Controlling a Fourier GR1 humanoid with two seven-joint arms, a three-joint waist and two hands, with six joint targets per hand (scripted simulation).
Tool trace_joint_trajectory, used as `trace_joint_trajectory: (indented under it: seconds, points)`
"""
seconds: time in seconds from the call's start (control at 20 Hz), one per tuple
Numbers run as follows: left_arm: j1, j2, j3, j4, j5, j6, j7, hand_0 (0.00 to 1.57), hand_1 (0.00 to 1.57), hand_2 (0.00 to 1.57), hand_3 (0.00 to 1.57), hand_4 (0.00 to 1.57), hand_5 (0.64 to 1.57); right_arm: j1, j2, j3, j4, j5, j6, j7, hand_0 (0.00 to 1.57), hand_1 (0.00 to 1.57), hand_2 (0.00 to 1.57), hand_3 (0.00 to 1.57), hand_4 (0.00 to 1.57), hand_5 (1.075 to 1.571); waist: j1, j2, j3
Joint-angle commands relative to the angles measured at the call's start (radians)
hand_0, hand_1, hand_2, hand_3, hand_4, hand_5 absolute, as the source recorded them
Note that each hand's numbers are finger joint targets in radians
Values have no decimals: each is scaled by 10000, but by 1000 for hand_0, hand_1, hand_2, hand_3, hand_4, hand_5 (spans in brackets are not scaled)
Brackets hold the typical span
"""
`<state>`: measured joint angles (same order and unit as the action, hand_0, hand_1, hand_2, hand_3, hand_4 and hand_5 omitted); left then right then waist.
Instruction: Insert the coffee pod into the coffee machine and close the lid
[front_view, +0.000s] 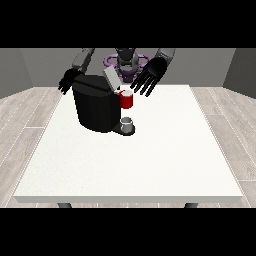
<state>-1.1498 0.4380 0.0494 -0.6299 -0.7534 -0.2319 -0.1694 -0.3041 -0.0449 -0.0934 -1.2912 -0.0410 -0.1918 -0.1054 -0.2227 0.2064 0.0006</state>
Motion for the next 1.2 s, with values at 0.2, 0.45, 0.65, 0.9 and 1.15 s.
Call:
trace_joint_trajectory:
  seconds: [0.2, 0.45, 0.65, 0.9, 1.15]
  points:
    - [805, -729, 175, -462, 365, -125, 92, 0, 0, 0, 0, 0, 1571, 886, 9, -101, 538, -172, 261, -340, 0, 0, 0, 0, 392, 1571, 574, -1097, -3]
    - [1948, -1509, 1622, -280, 1979, 273, -11, 0, 0, 0, 0, 0, 1571, 1417, 133, -268, 215, -234, -139, 49, 0, 0, 0, 0, 387, 1571, 1087, -2110, -16]
    - [2511, -2433, 2523, -561, 3384, 41, -313, 0, 0, 0, 0, 237, 1571, 1882, -466, -879, 638, -604, 368, -401, 0, 0, 0, 0, 424, 1571, 1712, -2802, -5]
    - [4215, -2985, 2844, -728, 4144, -223, -873, 0, 0, 0, 0, 0, 1571, 2440, -757, -857, 297, -597, 597, -179, 0, 0, 0, 0, 488, 1571, 2257, -3884, -10]
    - [4935, -3783, 3001, -941, 4754, -235, -48, 0, 0, 0, 0, 215, 1571, 2730, -1105, -447, -164, -364, 1073, 201, 0, 0, 0, 0, 390, 1571, 2573, -4839, -5]
